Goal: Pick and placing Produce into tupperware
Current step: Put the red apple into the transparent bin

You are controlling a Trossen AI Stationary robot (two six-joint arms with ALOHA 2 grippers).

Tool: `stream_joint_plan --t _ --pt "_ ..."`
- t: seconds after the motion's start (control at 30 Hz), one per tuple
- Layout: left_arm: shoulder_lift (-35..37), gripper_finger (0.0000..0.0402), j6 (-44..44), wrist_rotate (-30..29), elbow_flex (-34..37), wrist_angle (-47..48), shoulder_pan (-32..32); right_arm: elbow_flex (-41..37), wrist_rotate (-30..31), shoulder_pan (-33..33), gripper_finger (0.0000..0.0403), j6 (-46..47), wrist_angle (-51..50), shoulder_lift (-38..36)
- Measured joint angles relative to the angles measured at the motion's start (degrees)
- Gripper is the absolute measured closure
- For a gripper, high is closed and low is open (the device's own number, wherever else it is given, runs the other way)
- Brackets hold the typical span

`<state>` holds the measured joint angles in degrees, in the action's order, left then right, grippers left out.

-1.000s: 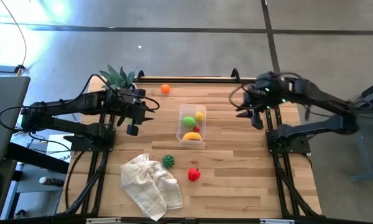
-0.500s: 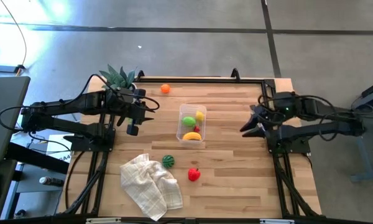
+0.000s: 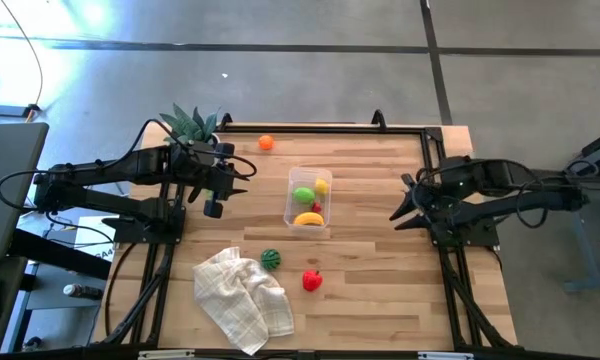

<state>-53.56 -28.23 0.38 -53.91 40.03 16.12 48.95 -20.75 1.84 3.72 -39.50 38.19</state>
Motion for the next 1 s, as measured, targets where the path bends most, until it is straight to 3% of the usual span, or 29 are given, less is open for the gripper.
stream_joint_plan --t 0.2,0.4,0.7,1.0 --pt "0.0 0.0284 0.0 0.0 0.0 0.0 0.0 0.0 9.1 0.5 0.029 -5.8 -5.4 1.6" --pt "0.0 0.0284 0.0 0.0 0.0 0.0 0.0 0.0 13.5 0.5 0.029 -6.6 -5.1 4.0" --pt "0.0 0.0284 0.0 0.0 0.0 0.0 0.0 0.0 14.5 0.5 0.029 -4.3 -5.1 7.2" --pt "0.0 0.0284 0.0 0.0 0.0 0.0 0.0 0.0 12.8 0.5 0.029 10.7 -3.9 7.6"
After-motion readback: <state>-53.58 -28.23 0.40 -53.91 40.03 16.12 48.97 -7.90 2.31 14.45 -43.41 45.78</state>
